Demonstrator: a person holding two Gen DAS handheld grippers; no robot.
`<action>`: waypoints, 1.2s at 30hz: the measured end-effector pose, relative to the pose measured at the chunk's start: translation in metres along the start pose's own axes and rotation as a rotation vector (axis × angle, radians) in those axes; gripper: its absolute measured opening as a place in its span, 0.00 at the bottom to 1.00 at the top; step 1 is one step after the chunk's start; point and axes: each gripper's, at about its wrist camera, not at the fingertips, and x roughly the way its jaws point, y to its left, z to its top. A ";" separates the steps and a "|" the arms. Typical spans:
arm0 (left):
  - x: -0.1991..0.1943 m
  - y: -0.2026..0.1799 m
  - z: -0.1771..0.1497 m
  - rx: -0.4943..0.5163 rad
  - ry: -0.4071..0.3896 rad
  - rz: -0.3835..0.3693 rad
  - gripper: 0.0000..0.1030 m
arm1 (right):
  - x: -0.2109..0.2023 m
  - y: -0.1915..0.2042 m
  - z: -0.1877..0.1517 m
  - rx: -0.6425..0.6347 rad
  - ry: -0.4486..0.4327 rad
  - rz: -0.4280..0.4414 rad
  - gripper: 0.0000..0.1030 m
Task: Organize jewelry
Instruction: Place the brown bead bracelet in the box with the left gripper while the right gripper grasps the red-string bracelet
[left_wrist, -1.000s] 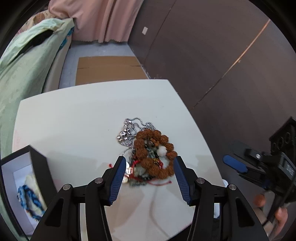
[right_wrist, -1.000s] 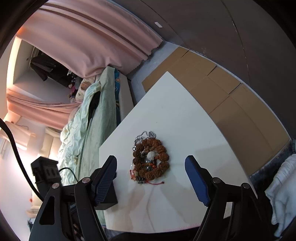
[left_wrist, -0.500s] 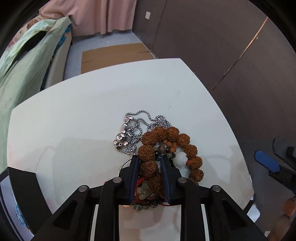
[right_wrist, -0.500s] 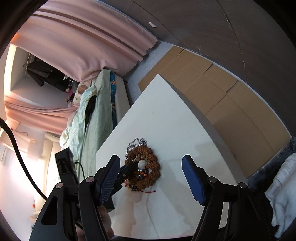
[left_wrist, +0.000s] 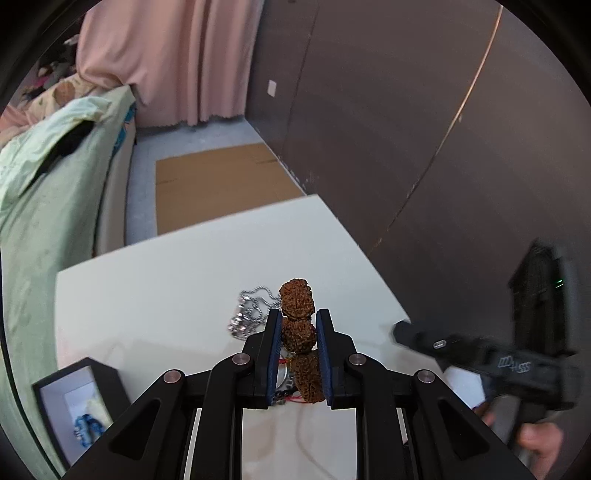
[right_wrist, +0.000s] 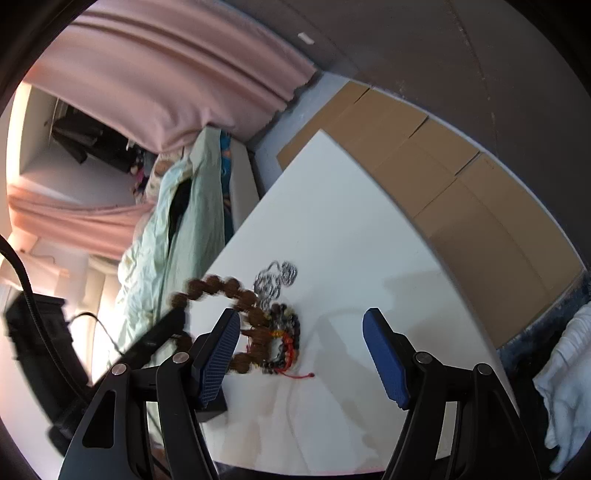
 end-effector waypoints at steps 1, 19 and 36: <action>-0.005 0.001 0.001 0.000 -0.008 0.004 0.19 | 0.004 0.004 -0.002 -0.012 0.013 0.002 0.66; -0.076 0.052 -0.018 -0.091 -0.112 0.095 0.19 | 0.070 0.019 -0.013 -0.084 0.186 -0.111 0.27; -0.115 0.108 -0.043 -0.168 -0.149 0.152 0.19 | 0.044 0.039 -0.035 -0.114 0.087 -0.042 0.09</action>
